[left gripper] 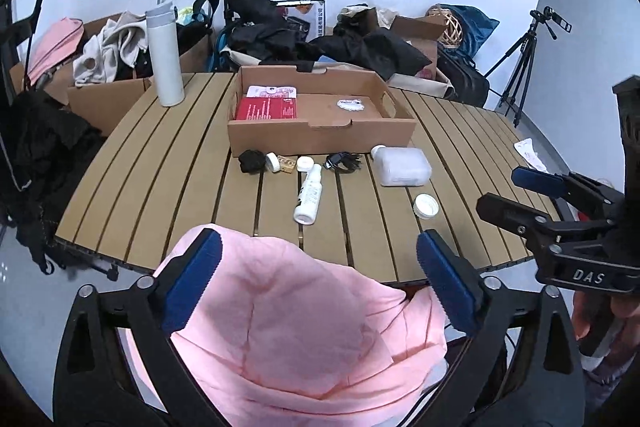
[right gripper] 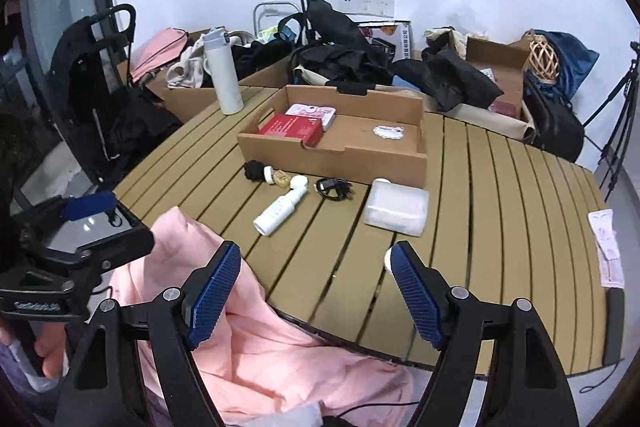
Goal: Organize objects
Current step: 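Grasp the white spray bottle with the right tool, then place the white spray bottle into the cardboard tray and release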
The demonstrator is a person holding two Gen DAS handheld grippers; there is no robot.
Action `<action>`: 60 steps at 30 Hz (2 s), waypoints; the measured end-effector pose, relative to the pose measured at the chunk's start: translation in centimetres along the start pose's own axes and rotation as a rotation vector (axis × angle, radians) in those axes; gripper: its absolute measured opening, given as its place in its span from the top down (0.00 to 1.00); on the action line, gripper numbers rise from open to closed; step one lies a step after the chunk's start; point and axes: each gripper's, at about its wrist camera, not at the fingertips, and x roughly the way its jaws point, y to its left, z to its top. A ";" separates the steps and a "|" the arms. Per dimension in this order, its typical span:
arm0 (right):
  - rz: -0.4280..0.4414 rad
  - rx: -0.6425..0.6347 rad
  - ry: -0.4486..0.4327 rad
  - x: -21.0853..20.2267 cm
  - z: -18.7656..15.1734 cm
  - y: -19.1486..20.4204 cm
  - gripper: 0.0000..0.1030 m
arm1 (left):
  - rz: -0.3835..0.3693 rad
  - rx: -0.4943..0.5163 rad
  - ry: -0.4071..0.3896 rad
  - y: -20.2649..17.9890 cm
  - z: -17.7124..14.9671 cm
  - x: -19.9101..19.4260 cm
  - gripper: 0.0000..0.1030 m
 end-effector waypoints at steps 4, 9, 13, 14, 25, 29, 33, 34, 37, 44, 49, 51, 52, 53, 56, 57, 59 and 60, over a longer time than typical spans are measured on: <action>-0.008 -0.012 -0.007 0.2 0.0 0.9 0.22 | 0.008 0.003 -0.008 0.1 -0.3 -0.2 0.05; -0.032 -0.023 -0.013 0.8 -0.5 1.3 0.21 | 0.010 0.004 0.002 0.4 -0.9 1.0 0.03; -0.028 0.002 0.030 3.0 -1.8 -0.1 0.21 | -0.018 0.010 -0.049 0.7 -1.7 2.4 0.02; -0.036 0.004 0.038 3.7 -2.2 -0.6 0.22 | -0.023 0.006 -0.057 0.8 -1.9 2.9 0.02; -0.143 0.117 0.123 10.3 -5.5 -7.5 0.22 | -0.103 0.015 0.110 -0.8 -1.0 13.2 0.17; -0.131 0.128 0.134 12.7 -5.4 -9.1 0.22 | -0.087 -0.014 0.160 0.0 0.3 16.6 0.30; -0.151 0.083 0.141 15.5 -4.8 -8.9 0.38 | -0.067 -0.003 0.153 2.0 1.5 18.8 0.44; -0.158 0.073 0.147 16.1 -4.7 -8.7 0.44 | -0.088 -0.029 0.160 2.8 1.7 19.2 0.44; -0.158 0.055 0.155 17.5 -5.0 -8.8 0.47 | -0.134 -0.052 0.188 3.4 1.7 19.8 0.44; -0.129 0.059 0.111 17.4 -5.2 -9.2 0.58 | -0.097 0.090 0.256 -0.2 1.7 22.1 0.72; -0.090 0.051 0.128 17.2 -5.2 -8.8 0.58 | -0.040 0.081 0.273 -0.2 1.1 22.3 0.76; -0.076 0.045 0.122 16.5 -5.2 -8.4 0.58 | -0.022 0.077 0.259 -0.1 0.8 21.4 0.77; -0.068 0.041 0.114 16.0 -5.2 -8.1 0.58 | -0.027 0.058 0.242 0.0 0.6 20.3 0.77; -0.060 0.035 0.101 15.2 -5.1 -7.7 0.58 | -0.045 0.037 0.228 0.1 0.6 19.4 0.77; -0.028 0.022 0.061 13.0 -4.8 -6.5 0.58 | -0.136 -0.034 0.166 0.6 0.8 15.6 0.77; -0.010 0.024 0.048 12.3 -4.6 -6.3 0.58 | -0.156 -0.046 0.147 0.8 1.0 14.6 0.77; 0.022 0.044 0.032 11.4 -4.0 -6.1 0.58 | -0.189 -0.071 0.121 1.2 2.0 13.1 0.77; 0.032 0.050 0.025 11.2 -3.5 -6.1 0.58 | -0.213 -0.093 0.117 1.6 2.8 12.7 0.77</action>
